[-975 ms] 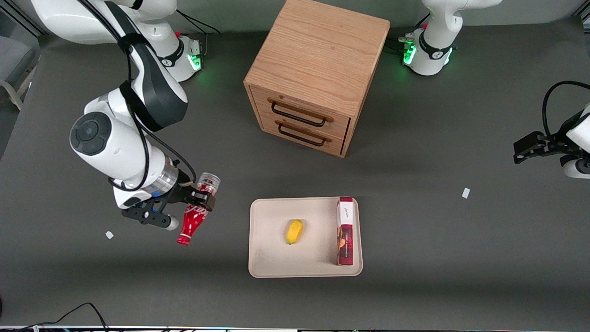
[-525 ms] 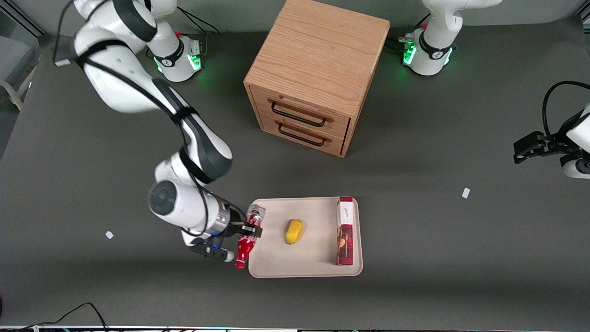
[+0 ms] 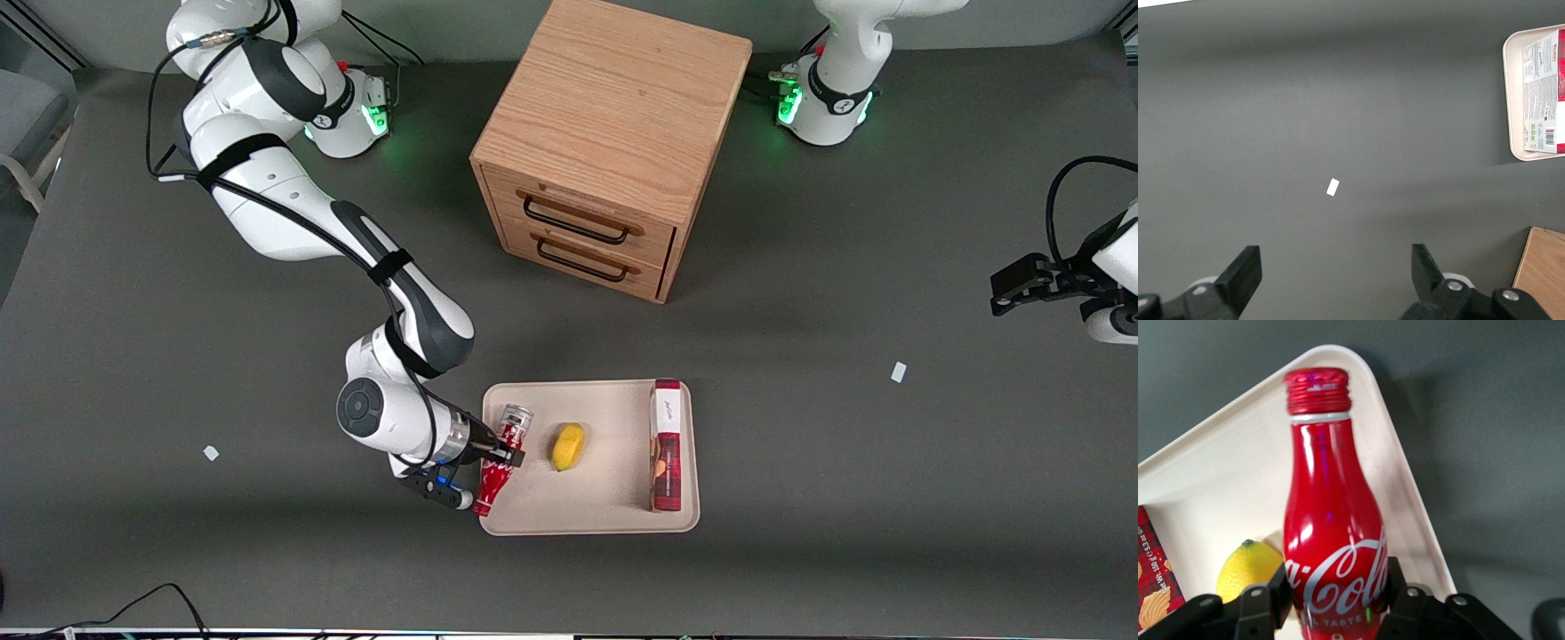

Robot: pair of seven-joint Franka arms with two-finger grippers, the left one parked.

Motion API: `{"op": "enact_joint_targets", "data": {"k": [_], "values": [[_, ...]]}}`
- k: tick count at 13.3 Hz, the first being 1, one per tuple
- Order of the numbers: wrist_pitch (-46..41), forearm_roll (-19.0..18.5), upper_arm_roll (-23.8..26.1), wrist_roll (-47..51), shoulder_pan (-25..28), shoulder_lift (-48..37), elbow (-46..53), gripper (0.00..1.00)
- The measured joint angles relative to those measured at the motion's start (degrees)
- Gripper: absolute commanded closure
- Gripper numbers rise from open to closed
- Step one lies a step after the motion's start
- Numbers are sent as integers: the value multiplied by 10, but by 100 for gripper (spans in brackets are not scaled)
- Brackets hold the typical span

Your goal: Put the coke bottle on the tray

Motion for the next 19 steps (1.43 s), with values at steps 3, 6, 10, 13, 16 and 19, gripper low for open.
{"op": "enact_joint_targets", "data": {"k": [3,6,10,13,16,19], "values": [[0,-2,0,2,4,0,5,0],[0,-19,-1,2,4,-1,8,0],[-124,-42,-1,2,-1,-75,19,0],[-302,-62,-2,2,-19,-202,21,0],[-453,-63,-4,-16,-43,-320,20,0],[-579,-58,-40,-84,-56,-414,17,0]]}}
